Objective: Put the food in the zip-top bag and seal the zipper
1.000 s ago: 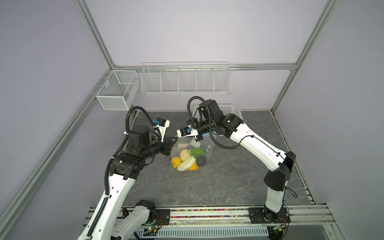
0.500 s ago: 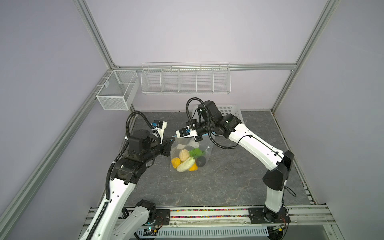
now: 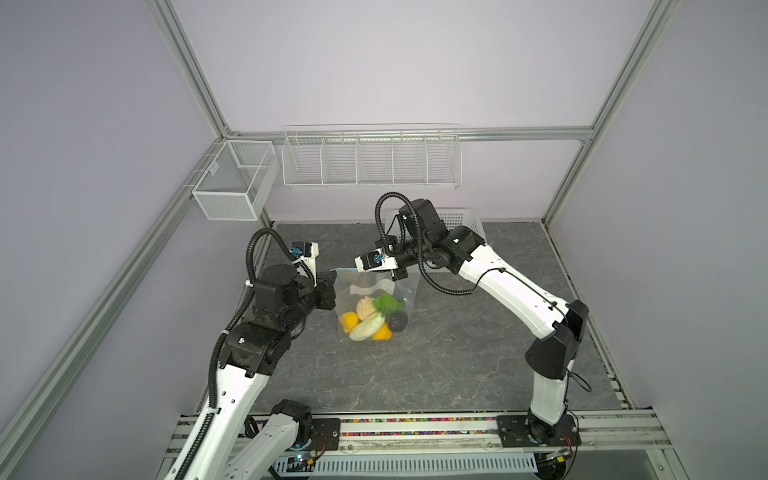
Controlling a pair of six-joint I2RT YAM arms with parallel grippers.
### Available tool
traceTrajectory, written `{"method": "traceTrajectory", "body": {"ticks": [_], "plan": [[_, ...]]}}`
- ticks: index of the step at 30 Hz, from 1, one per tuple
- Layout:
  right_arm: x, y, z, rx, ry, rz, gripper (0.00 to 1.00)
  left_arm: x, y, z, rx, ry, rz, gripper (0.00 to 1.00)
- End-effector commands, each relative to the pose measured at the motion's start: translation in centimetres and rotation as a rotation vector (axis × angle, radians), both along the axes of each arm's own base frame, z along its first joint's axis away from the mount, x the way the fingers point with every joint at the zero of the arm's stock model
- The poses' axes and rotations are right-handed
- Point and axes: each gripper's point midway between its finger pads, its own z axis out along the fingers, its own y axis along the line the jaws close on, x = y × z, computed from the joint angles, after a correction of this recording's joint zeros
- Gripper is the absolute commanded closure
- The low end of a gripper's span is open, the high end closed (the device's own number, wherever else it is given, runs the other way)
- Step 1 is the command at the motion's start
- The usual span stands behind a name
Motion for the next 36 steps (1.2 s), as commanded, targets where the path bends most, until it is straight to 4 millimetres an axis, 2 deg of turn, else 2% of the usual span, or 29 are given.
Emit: {"method": "traceTrajectory", "body": {"ticks": [1, 12, 29, 36], "plan": [[0.4, -1.8, 0.4, -0.025, 0.016, -0.031, 0.93, 0.6, 3.3, -0.7, 0.042, 0.011, 0.178, 1.0], [1.1, -3.1, 0.2, -0.035, 0.022, -0.067, 0.93, 0.8, 4.5, -1.1, 0.06, 0.012, 0.246, 1.0], [2.8, -7.7, -0.7, -0.066, 0.036, -0.192, 0.93, 0.9, 6.6, -0.9, 0.099, -0.002, 0.332, 1.0], [3.3, -9.0, -1.1, -0.07, 0.046, -0.229, 0.94, 0.9, 6.9, -0.9, 0.099, 0.0, 0.34, 1.0]]}}
